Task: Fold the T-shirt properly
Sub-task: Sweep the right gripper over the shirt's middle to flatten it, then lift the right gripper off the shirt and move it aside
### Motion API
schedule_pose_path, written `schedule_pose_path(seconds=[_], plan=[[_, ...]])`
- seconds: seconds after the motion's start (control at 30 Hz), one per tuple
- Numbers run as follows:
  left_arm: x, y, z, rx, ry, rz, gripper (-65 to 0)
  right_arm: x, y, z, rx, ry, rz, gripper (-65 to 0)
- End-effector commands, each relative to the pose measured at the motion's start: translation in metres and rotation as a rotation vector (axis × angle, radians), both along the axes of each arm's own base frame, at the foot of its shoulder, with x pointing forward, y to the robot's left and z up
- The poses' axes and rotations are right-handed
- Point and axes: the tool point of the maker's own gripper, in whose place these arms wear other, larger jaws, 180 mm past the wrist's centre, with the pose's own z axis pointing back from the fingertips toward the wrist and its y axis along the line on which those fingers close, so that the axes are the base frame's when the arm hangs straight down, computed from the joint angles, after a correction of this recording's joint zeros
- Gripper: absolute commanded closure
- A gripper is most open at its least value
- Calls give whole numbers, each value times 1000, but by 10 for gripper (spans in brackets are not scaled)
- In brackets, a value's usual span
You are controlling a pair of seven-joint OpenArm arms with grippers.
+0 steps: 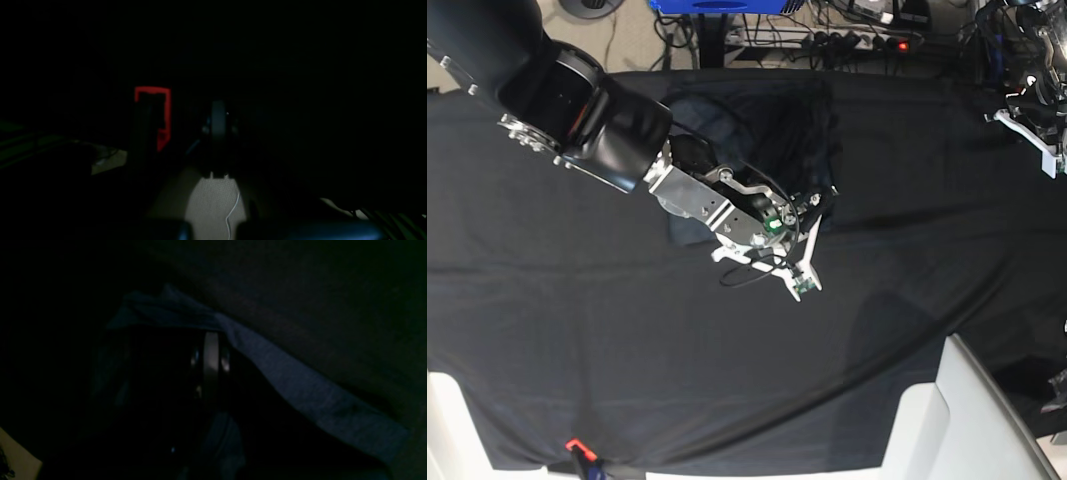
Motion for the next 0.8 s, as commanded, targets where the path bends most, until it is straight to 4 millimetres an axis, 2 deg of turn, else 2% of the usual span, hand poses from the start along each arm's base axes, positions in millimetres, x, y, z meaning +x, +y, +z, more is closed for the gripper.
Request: schedule_pose_path(seconds=[0.0,0.1,0.23,0.33,0.53,0.57,0.63,0.77], plan=[[8,10,14,32,-34,-5,0,13,18,24,55,-54,12,0],[9,10,14,32,-36,-5,0,0,31,42,102,-29,44,0],[9,10,14,32,-36,-5,0,-18,19,63,161,76,11,0],[9,11,14,34,-36,-6,0,-31,-3,78,203,136,-24,0],[12,13,18,42,-38,-17,0,-74,-74,75,262,246,-192,0],[15,8,18,44,-37,-40,0,-81,-84,74,267,248,-218,0],[29,-15,18,35,-37,-144,0,-91,-102,69,264,262,-264,0],[48,-47,19,25,-50,-265,0,-101,-114,57,259,275,-316,0]])
